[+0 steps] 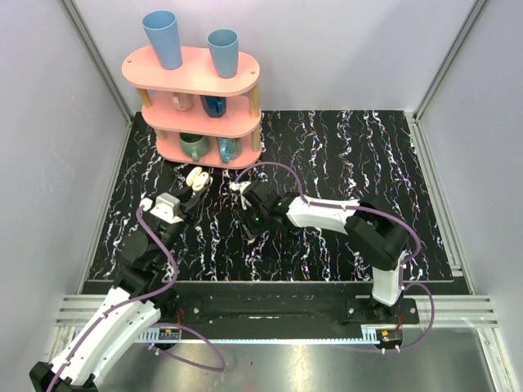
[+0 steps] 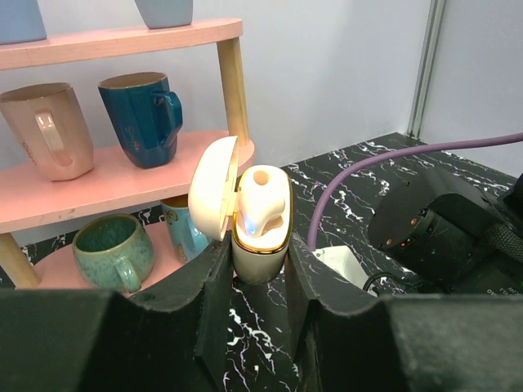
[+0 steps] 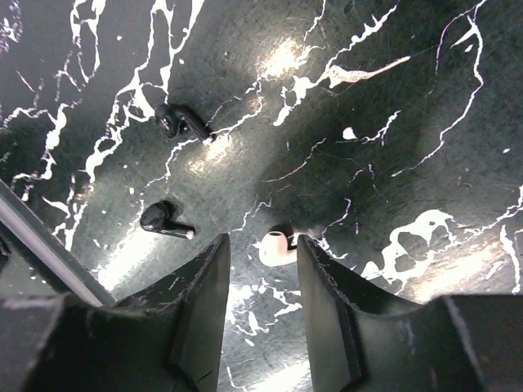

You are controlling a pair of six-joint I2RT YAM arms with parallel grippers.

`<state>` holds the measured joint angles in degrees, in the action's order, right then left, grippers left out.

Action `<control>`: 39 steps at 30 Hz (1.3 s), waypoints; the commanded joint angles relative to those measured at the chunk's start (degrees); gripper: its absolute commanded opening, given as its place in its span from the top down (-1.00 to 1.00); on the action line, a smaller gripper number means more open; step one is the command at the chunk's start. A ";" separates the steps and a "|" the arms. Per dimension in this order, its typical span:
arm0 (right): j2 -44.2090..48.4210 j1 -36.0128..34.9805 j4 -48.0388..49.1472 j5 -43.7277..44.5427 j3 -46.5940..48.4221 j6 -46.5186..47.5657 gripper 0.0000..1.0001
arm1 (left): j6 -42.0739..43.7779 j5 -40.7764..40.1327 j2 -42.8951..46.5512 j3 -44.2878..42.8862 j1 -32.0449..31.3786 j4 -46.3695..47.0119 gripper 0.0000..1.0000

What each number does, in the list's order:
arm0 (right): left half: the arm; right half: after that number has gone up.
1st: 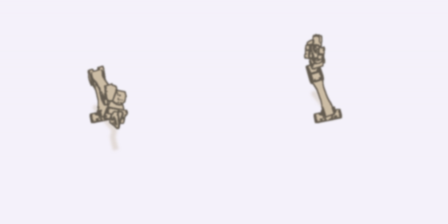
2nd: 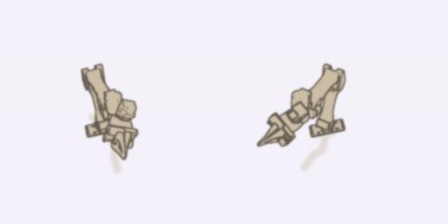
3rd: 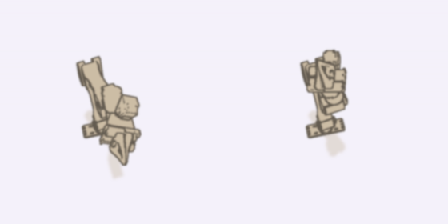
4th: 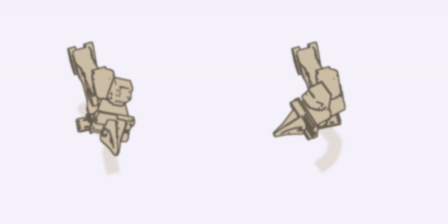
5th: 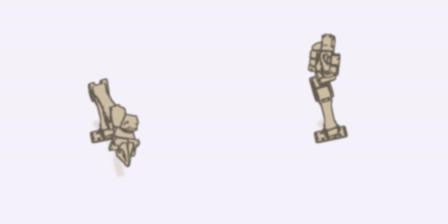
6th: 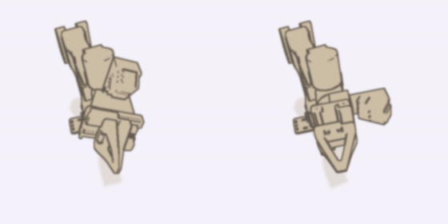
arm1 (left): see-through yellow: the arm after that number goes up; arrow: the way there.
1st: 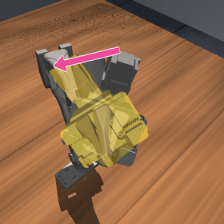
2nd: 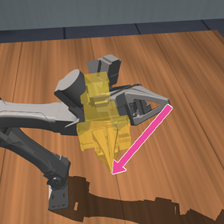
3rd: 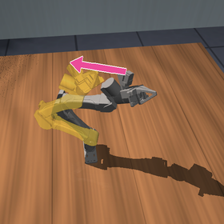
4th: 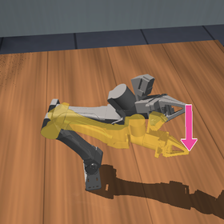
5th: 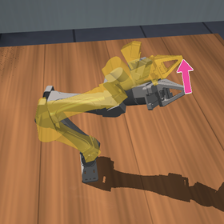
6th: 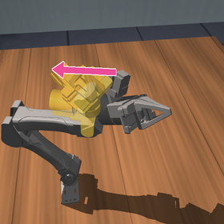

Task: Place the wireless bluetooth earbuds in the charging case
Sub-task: Move the left earbud to the center of the board.

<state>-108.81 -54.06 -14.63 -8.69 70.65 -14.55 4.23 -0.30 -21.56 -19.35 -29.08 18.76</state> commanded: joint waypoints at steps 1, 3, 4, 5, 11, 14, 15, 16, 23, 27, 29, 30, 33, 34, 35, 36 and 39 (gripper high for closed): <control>0.97 -0.16 4.17 -2.47 0.37 -6.19 0.10 | -0.36 -1.73 1.87 -0.86 -0.01 0.92 1.00; 0.62 -0.08 6.18 -4.49 -0.60 -6.55 0.10 | -0.36 -1.99 1.96 -0.86 -0.01 0.57 1.00; 0.36 -0.16 6.46 -5.02 -0.95 -6.63 0.10 | -0.36 -1.99 1.88 -0.86 -0.01 0.57 1.00; 0.27 -0.08 6.55 -5.54 -1.04 -6.72 0.10 | -0.45 -1.90 1.87 -0.86 -0.01 0.57 1.00; -1.75 -0.08 6.46 -7.48 -0.25 -6.11 0.10 | -0.63 -1.20 1.00 -1.12 -0.01 0.92 1.00; -1.84 -0.17 6.37 -7.83 -0.25 -5.85 0.10 | -0.45 -1.29 1.17 -1.21 -0.01 0.66 1.00; -2.36 -0.17 5.94 -7.75 -0.08 -5.76 0.10 | -0.45 -1.46 1.17 -1.21 -0.01 1.01 1.00; -2.71 -0.17 5.67 -7.49 0.10 -5.76 0.10 | -0.45 -1.46 1.08 -1.21 -0.01 1.19 1.00; -2.46 -0.25 4.18 -7.57 0.01 -5.41 0.11 | -0.19 -1.37 0.56 -1.30 -0.01 1.19 1.00; 0.00 -0.87 2.68 -7.92 -2.09 -4.97 0.10 | -0.10 -1.38 0.12 -1.30 -0.01 1.54 1.00; 1.58 -0.87 1.37 -7.14 -3.50 -4.88 0.10 | -0.01 -1.37 -0.15 -1.39 -0.01 1.28 1.00; 2.28 -0.78 0.84 -6.78 -4.11 -4.79 0.11 | -0.01 -1.37 -0.15 -1.30 -0.01 1.19 1.00; 5.01 -0.87 -0.30 -4.50 -6.31 -4.01 0.11 | -0.10 -1.37 -0.15 -0.95 -0.01 1.80 1.00; 5.62 -0.87 -0.48 -2.93 -7.10 -3.91 0.11 | -0.19 -1.37 -0.23 -0.77 -0.01 1.89 1.00; 6.59 -0.87 -1.53 -2.13 -7.19 -3.74 0.11 | -0.19 -1.37 -0.23 -0.86 -0.01 1.98 1.00; 6.95 -0.96 -2.15 -1.51 -7.11 -3.04 0.10 | -0.19 -1.29 -0.24 -0.77 -0.01 2.07 1.00; 8.35 -0.87 -4.17 2.43 -6.58 -3.03 0.11 | -0.27 -1.20 -0.76 -0.77 -0.01 2.15 1.00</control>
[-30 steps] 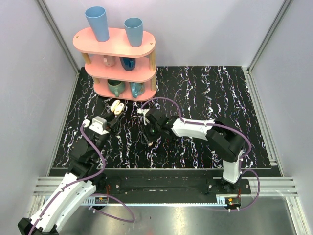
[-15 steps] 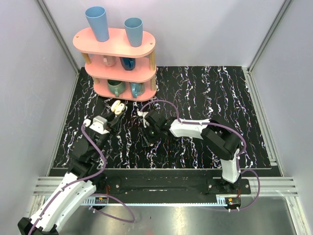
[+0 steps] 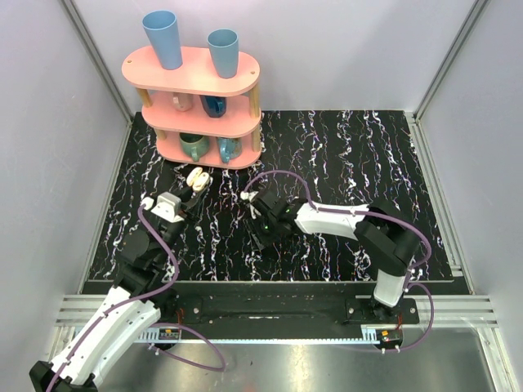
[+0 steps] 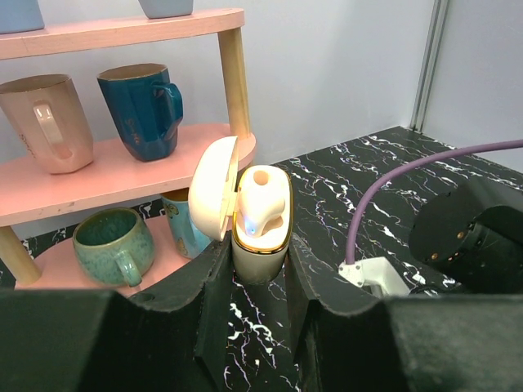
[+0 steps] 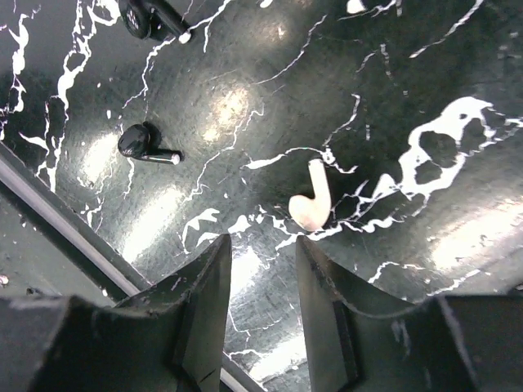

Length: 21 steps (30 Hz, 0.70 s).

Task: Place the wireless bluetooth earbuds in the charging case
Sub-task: Move the left earbud to the center of the board.

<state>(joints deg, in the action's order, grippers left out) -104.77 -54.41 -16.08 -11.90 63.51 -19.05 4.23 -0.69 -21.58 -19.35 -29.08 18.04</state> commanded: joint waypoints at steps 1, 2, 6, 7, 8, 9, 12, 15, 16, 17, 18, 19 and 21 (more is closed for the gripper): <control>4.66 -0.43 -2.91 7.92 0.48 1.47 0.11 | -0.27 -0.81 -0.65 -0.77 -0.01 2.88 1.00; 4.84 -0.43 -3.08 8.82 0.39 1.91 0.09 | -0.27 -0.72 -0.65 -0.77 -0.01 2.79 1.00; 3.43 0.18 -5.28 11.55 2.06 1.21 0.16 | -0.36 -0.80 -0.39 -0.51 -0.10 2.79 1.00; 3.43 0.18 -5.11 10.16 2.50 0.95 0.16 | -0.45 -0.81 -0.30 -0.60 -0.01 2.79 1.00; 3.69 0.18 -4.32 9.53 2.41 -0.10 0.14 | -0.45 -0.81 -0.21 -0.60 -0.01 2.70 1.00; 3.61 0.10 -3.79 8.83 2.15 -0.98 0.14 | -0.45 -0.81 -0.04 -0.68 -0.01 2.44 1.00; 3.08 0.10 -2.47 9.35 1.71 -1.61 0.10 | -0.28 -1.15 0.31 -0.60 -0.01 2.35 1.00; 2.56 0.10 -1.24 8.83 2.15 -1.52 0.05 | -0.19 -1.33 0.23 -0.51 -0.01 2.52 1.00; 2.38 0.10 -1.15 8.30 2.67 -1.61 0.04 | -0.10 -1.42 0.23 -0.60 -0.01 2.44 1.00; 1.77 0.10 -0.54 8.12 2.85 -1.69 0.03 | -0.27 -1.42 0.14 -0.51 -0.01 2.35 1.00; 1.42 0.10 -0.36 7.86 2.94 -2.30 0.04 | -0.36 -1.25 0.14 -0.68 -0.01 2.35 1.00; 0.98 0.10 -0.01 7.68 3.29 -2.48 0.04 | -0.36 -1.25 0.14 -0.60 -0.10 2.43 1.00; -0.52 0.10 0.17 7.42 3.73 -3.27 0.05 | -0.27 -1.33 0.23 -0.60 -0.01 2.44 1.00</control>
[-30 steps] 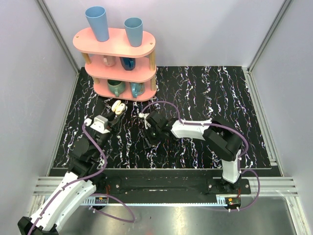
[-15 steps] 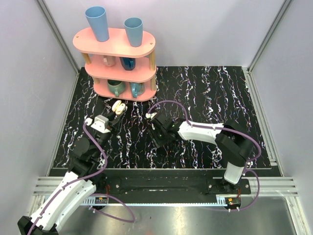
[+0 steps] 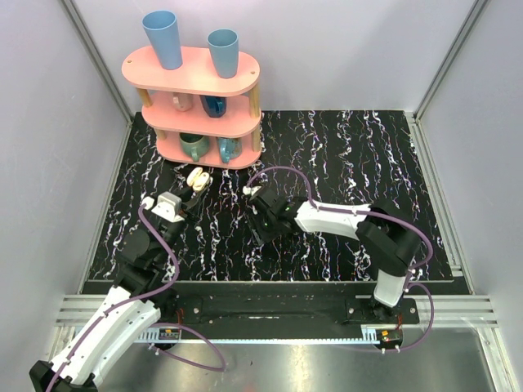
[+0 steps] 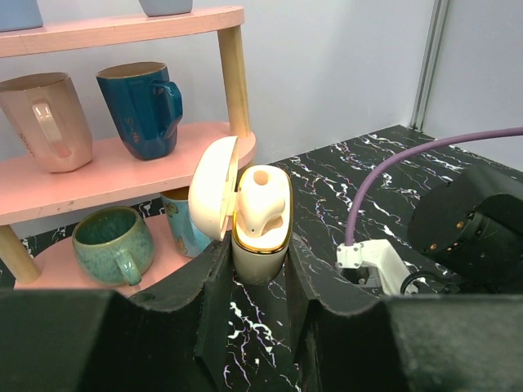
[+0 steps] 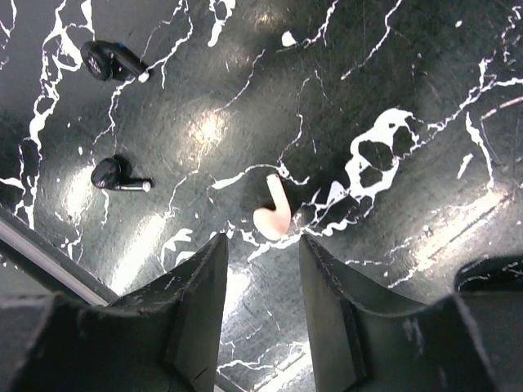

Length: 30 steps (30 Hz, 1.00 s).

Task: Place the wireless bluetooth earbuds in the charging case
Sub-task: Move the left earbud to the center of the board.

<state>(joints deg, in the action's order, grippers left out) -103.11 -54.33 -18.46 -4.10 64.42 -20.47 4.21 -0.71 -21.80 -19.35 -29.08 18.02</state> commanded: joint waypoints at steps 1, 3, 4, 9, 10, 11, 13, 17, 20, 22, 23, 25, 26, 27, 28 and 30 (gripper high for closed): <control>-2.53 0.01 2.55 -0.38 2.90 -2.12 0.07 | -0.25 -1.40 0.44 -0.60 -0.01 2.37 1.00; -2.97 0.10 2.72 -0.39 2.64 -2.99 0.08 | -0.08 -1.40 0.53 -0.77 -0.01 2.11 1.00; -2.97 0.01 2.90 -0.21 2.46 -3.52 0.10 | -0.16 -1.49 0.53 -0.77 -0.01 2.02 1.00; -2.71 0.01 2.64 1.55 1.93 -5.37 0.11 | -0.16 -1.49 0.45 -0.68 -0.01 2.19 1.00; -2.80 0.01 2.55 1.46 1.85 -5.63 0.12 | -0.16 -1.49 0.44 -0.68 -0.01 2.19 1.00; -2.80 0.01 2.46 1.29 1.76 -5.72 0.12 | -0.16 -1.49 0.36 -0.60 -0.01 2.19 1.00; -2.62 0.01 1.85 2.16 1.67 -5.98 0.13 | -0.16 -1.49 0.36 -0.51 -0.01 2.37 1.00; -2.18 0.01 1.23 2.95 1.49 -5.64 0.14 | -0.25 -1.40 0.09 -0.60 -0.01 2.54 1.00; -2.97 0.01 0.36 3.31 1.84 -5.46 0.15 | -0.25 -1.22 -0.34 -0.51 -0.01 2.63 1.00; -3.24 0.01 0.18 3.31 1.85 -5.46 0.18 | -0.08 -1.22 -0.43 -0.68 -0.01 2.28 1.00; -3.32 0.01 0.09 3.31 1.85 -5.37 0.19 | -0.08 -1.22 -0.43 -0.77 -0.01 2.19 1.00; -3.33 0.01 -0.44 3.48 2.02 -5.02 0.19 | 0.10 -1.31 -0.26 -0.77 -0.01 2.19 1.00; -3.33 0.01 -0.79 3.74 2.02 -4.41 0.19 | 0.10 -1.31 -0.26 -0.69 -0.01 2.19 1.00; -3.24 0.01 -1.14 3.75 1.93 -3.97 0.20 | 0.10 -1.31 -0.17 -0.77 -0.01 2.19 1.00; -3.06 0.01 -1.66 5.40 1.67 -3.53 0.21 | 0.10 -1.31 -0.17 -0.77 -0.01 2.11 1.00; -2.80 0.01 -2.02 7.07 1.32 -1.51 0.21 | 0.10 -1.49 -0.17 -0.77 -0.10 2.02 1.00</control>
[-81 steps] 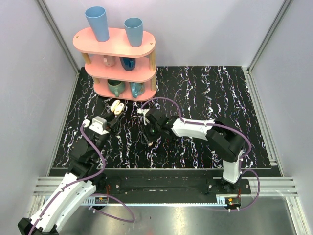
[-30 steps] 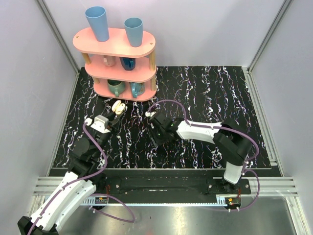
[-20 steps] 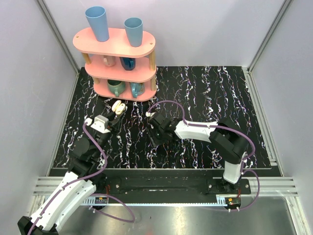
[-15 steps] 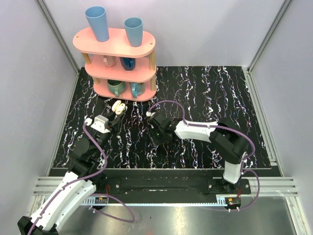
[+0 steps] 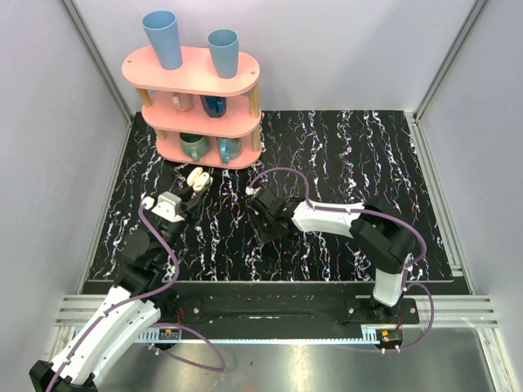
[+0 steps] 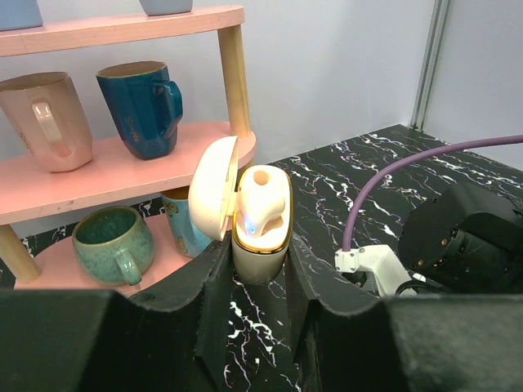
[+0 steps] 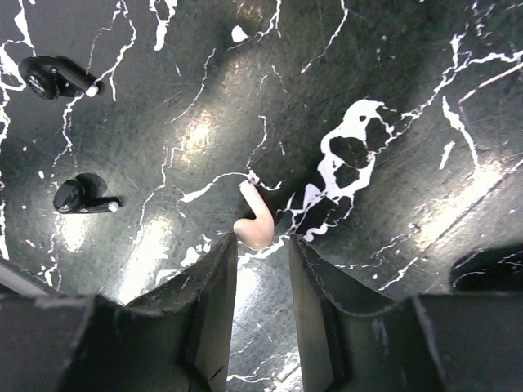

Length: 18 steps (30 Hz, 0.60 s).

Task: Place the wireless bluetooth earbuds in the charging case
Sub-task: Move the left earbud to the center of the board.

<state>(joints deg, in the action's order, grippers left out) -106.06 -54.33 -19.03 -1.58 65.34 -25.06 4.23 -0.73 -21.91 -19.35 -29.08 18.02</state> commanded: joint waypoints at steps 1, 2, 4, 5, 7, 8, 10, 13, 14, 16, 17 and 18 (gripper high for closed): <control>0.15 0.01 -2.32 5.27 0.40 3.43 0.21 | 0.08 -1.55 -0.06 -0.77 -0.01 2.19 1.00; 0.15 0.10 -2.68 5.89 0.40 4.57 0.20 | 0.08 -1.55 -0.06 -0.69 -0.01 2.11 1.00; -0.20 0.27 -3.30 7.82 0.40 5.11 0.19 | -0.10 -1.29 -0.06 -0.68 -0.01 2.11 1.00; -0.46 0.71 -3.21 7.91 0.57 5.46 0.19 | -0.10 -1.29 -0.06 -0.68 -0.01 2.19 1.00; -1.25 1.41 -3.12 8.35 1.28 5.98 0.19 | -0.01 -1.20 -0.15 -0.68 -0.01 2.28 1.00; -1.69 1.68 -3.30 8.61 1.63 6.33 0.19 | -0.01 -1.20 -0.15 -0.77 -0.01 2.37 1.00; -2.31 2.47 -3.73 9.32 2.86 7.12 0.18 | -0.01 -1.11 -0.24 -1.03 -0.01 1.93 1.00; -2.05 3.26 -3.74 9.85 3.30 9.32 0.17 | 0.16 -1.11 -0.15 -1.21 -0.01 1.67 1.00; -1.87 3.52 -3.82 9.32 3.21 10.89 0.17 | 0.08 -1.11 0.11 -1.13 -0.01 1.67 1.00; -1.87 3.87 -3.91 9.66 3.21 11.96 0.17 | 0.17 -1.20 0.03 -1.04 -0.01 1.84 1.00; -1.78 4.05 -4.09 9.67 3.47 12.40 0.18 | 0.17 -1.20 0.11 -0.95 -0.01 2.02 1.00; -1.87 4.14 -4.26 9.15 3.56 13.01 0.18 | 0.17 -1.11 0.03 -0.86 -0.01 2.11 1.00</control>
<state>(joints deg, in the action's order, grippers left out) -107.24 -50.96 -21.02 5.98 67.29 -16.12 4.23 -0.73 -21.91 -19.35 -29.08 18.00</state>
